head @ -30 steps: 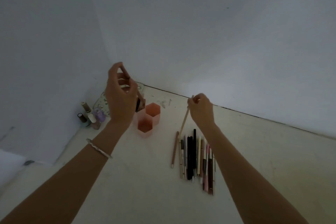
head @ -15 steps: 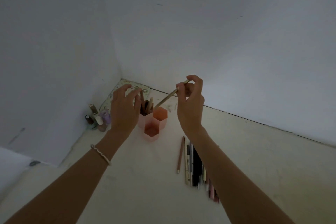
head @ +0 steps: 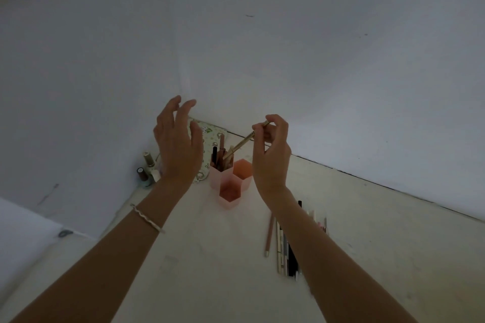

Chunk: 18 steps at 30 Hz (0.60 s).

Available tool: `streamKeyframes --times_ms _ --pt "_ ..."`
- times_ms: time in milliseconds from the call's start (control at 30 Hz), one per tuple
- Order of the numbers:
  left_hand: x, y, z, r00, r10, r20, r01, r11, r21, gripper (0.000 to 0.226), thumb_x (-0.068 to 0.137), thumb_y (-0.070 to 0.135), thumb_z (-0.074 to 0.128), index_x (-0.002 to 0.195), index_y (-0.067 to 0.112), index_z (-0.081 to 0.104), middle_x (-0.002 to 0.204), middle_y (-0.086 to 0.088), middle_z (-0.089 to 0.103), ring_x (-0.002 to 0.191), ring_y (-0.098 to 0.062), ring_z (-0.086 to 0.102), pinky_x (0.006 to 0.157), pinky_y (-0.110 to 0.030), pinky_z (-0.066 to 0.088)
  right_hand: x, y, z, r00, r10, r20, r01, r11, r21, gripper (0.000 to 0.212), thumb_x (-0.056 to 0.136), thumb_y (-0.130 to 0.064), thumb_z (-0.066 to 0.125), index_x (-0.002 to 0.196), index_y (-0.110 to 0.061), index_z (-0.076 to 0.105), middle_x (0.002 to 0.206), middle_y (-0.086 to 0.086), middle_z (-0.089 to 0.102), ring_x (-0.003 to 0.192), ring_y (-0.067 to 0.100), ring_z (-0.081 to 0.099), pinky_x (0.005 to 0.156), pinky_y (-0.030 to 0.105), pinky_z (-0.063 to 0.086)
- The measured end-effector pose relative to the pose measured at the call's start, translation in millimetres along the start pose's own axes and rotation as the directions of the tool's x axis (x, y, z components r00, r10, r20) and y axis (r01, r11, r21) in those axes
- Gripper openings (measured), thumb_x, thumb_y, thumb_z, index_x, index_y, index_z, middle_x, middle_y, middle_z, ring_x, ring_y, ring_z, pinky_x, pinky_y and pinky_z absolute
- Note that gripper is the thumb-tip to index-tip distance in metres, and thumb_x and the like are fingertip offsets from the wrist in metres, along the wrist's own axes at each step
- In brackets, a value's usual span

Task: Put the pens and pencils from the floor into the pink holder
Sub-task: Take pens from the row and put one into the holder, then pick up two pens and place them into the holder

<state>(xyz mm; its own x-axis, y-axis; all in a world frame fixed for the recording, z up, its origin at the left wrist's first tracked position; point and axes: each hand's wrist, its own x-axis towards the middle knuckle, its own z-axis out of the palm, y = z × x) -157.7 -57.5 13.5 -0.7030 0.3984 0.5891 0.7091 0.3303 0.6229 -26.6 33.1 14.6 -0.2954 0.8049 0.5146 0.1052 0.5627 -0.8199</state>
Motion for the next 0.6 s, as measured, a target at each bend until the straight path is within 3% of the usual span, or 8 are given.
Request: streamKeyframes --times_ms 100,167,267,367,433,500,600 --pt "-2 3 -1 0.998 -0.049 0.032 0.051 0.998 -0.043 0.038 0.092 0.01 0.046 0.129 0.014 0.056 0.142 -0.007 0.045 0.133 -0.019 0.04 0.105 -0.027 0.023 -10 9 6 0.978 -0.012 0.207 0.04 0.99 -0.136 0.01 0.1 -0.019 0.05 0.11 -0.02 0.053 0.09 -0.003 0.065 0.08 0.012 0.063 0.074 0.03 0.055" --pt "-5 7 -1 0.997 -0.07 0.036 0.072 0.995 -0.069 0.039 0.091 0.011 0.045 0.128 0.012 0.056 0.141 -0.007 0.047 0.132 -0.02 0.041 0.106 -0.03 0.025 -20 16 8 0.948 -0.053 0.314 0.129 0.965 -0.227 0.018 0.098 -0.017 0.053 0.111 -0.011 0.063 0.105 0.002 0.068 0.095 0.016 0.064 0.086 0.034 0.054" --pt "-10 23 0 1.0 -0.026 -0.01 0.024 0.991 -0.132 0.034 0.085 0.006 0.046 0.117 0.007 0.058 0.123 -0.009 0.055 0.116 -0.024 0.051 0.099 -0.035 0.04 -23 23 -4 0.965 -0.084 0.249 0.152 0.951 -0.269 0.025 0.097 -0.015 0.054 0.12 -0.01 0.063 0.116 0.004 0.065 0.098 0.016 0.062 0.089 0.028 0.051" --pt "-34 50 10 0.993 0.121 0.003 -0.117 0.966 -0.232 0.022 0.08 -0.002 0.049 0.098 0.01 0.054 0.095 0.001 0.051 0.083 -0.014 0.05 0.073 -0.027 0.045 -13 30 -33 0.996 -0.005 0.092 0.029 0.963 -0.267 0.026 0.096 -0.009 0.049 0.119 -0.012 0.06 0.107 0.001 0.066 0.087 0.012 0.062 0.078 0.024 0.051" --pt "-66 70 23 0.962 0.178 0.208 -0.12 0.957 -0.265 0.023 0.08 -0.002 0.053 0.092 0.018 0.048 0.086 0.011 0.043 0.068 -0.005 0.045 0.061 -0.016 0.041 -6 37 -56 0.997 0.077 0.024 -0.068 0.961 -0.268 0.026 0.094 -0.006 0.048 0.116 -0.013 0.06 0.101 -0.002 0.066 0.085 0.011 0.062 0.075 0.024 0.05" --pt "-108 81 43 0.849 0.156 0.505 -0.072 0.981 -0.182 0.022 0.086 0.006 0.056 0.094 0.024 0.046 0.083 0.014 0.043 0.065 -0.003 0.05 0.056 -0.014 0.045 -5 45 -78 0.985 0.171 0.011 -0.161 0.945 -0.285 0.024 0.095 -0.006 0.046 0.113 -0.015 0.06 0.095 -0.005 0.066 0.077 0.009 0.061 0.071 0.025 0.05" --pt "-161 76 75 0.622 -0.054 0.781 -0.056 0.992 0.114 0.021 0.099 0.018 0.044 0.12 0.019 0.045 0.105 0.002 0.055 0.088 -0.017 0.062 0.074 -0.025 0.053 -16 60 -102 0.962 0.268 0.061 -0.234 0.916 -0.327 0.022 0.097 -0.008 0.047 0.11 -0.015 0.062 0.091 -0.005 0.067 0.066 0.008 0.059 0.065 0.024 0.05"
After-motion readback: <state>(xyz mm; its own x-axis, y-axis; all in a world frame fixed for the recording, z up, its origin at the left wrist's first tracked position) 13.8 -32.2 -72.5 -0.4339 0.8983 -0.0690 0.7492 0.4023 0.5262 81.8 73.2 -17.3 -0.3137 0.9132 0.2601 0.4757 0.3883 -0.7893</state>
